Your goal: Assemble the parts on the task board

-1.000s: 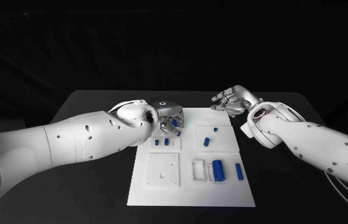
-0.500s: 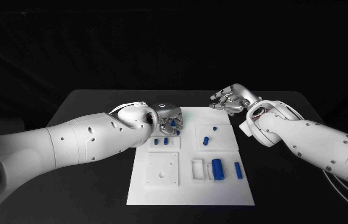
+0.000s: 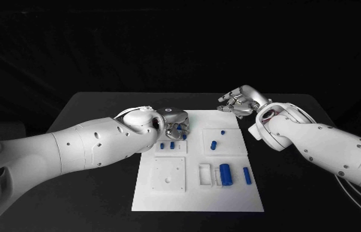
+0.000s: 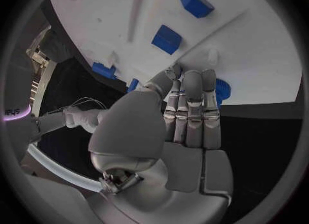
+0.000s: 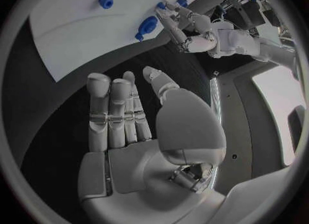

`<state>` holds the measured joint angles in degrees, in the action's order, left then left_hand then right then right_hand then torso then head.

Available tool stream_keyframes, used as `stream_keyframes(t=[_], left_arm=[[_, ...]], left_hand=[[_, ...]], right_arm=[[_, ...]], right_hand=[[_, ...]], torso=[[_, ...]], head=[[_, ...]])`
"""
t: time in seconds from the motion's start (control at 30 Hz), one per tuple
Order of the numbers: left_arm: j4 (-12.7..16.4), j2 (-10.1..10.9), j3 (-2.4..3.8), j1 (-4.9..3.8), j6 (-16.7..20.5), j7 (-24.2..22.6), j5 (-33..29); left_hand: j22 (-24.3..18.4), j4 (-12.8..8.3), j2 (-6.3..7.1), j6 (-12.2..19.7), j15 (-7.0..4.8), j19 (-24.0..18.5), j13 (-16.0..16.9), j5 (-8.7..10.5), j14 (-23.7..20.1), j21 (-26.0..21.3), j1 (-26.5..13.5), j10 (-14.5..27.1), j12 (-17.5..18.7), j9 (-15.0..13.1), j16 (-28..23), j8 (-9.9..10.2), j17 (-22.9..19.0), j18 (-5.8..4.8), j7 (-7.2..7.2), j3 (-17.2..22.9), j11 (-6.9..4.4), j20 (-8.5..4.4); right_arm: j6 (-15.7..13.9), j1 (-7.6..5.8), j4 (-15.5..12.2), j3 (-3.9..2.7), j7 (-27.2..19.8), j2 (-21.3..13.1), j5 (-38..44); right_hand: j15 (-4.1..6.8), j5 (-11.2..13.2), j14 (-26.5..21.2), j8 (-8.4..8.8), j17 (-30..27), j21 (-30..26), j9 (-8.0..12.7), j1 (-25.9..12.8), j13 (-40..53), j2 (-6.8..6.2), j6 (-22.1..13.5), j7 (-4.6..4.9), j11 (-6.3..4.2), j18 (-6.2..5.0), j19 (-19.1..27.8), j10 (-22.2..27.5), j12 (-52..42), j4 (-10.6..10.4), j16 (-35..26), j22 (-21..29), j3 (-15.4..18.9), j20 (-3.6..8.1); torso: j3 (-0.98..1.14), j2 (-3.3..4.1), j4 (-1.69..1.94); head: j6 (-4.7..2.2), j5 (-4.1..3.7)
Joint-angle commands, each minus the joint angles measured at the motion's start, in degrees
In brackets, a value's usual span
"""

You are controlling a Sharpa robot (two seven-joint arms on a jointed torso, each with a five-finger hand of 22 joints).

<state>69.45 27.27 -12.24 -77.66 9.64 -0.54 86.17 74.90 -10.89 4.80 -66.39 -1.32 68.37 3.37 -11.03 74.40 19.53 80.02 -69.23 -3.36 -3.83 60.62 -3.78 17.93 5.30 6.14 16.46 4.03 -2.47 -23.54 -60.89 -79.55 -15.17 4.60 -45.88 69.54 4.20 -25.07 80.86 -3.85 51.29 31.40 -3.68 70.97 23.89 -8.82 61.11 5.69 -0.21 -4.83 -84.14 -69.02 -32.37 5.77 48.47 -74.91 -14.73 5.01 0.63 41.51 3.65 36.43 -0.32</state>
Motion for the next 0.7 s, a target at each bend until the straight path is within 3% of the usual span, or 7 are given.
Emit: stream_keyframes(t=[0.03,0.53,0.7], left_arm=[[-0.21,-0.31,0.03,0.13,-0.51,-0.78,0.34],[-1.0,-0.93,0.03,0.64,-1.04,-1.35,0.08],[-1.29,-0.94,0.04,0.66,-1.5,-1.45,0.04]], left_hand=[[1.33,0.14,-0.3,-0.39,-0.12,-0.48,-0.06,-0.18,-0.27,0.55,-0.36,-0.53,0.08,0.08,0.61,0.19,0.06,0.51,-0.25,0.32,-0.07,-0.06],[1.19,0.59,-0.66,-0.7,-0.45,-0.38,-0.05,0.52,-0.14,1.09,-0.77,-1.31,0.05,0.05,1.85,0.14,0.02,0.27,-0.57,-0.06,-0.51,-0.24],[1.26,0.93,-1.63,-2.12,-0.68,-0.25,-0.04,0.54,0.1,1.22,-0.56,-2.74,0.06,-0.01,2.53,0.08,0.04,-0.02,-0.76,-0.3,-0.97,-0.53]], right_arm=[[-0.1,0.03,-0.18,-0.07,-0.62,-0.01,0.04],[-0.06,0.03,-0.24,-0.19,-0.61,0.01,0.1],[-0.08,0.03,-0.22,-0.22,-0.62,0.03,0.12]], right_hand=[[0.06,-0.22,-0.18,0.3,-0.08,-0.35,0.07,-0.26,-0.05,-0.09,0.04,0.33,-0.12,-1.1,-2.42,-0.31,0.35,-0.07,0.11,-3.35,-0.39,0.37],[0.06,-0.25,-0.19,0.3,-0.19,-0.68,0.06,-0.24,-0.28,-0.11,0.08,0.31,-0.14,-1.11,-2.42,-0.45,0.49,-0.12,0.07,-3.29,-0.33,0.38],[0.06,-0.29,-0.22,0.29,-0.25,-0.8,0.06,-0.29,-0.35,-0.09,0.13,0.3,-0.14,-1.11,-2.41,-0.48,0.52,-0.19,0.04,-3.28,-0.28,0.38]], torso=[[0.01,0.05,0.01],[0.03,-0.04,0.04],[0.03,-0.05,-0.06]], head=[[0.01,-0.25],[0.24,-0.22],[0.26,-0.16]])
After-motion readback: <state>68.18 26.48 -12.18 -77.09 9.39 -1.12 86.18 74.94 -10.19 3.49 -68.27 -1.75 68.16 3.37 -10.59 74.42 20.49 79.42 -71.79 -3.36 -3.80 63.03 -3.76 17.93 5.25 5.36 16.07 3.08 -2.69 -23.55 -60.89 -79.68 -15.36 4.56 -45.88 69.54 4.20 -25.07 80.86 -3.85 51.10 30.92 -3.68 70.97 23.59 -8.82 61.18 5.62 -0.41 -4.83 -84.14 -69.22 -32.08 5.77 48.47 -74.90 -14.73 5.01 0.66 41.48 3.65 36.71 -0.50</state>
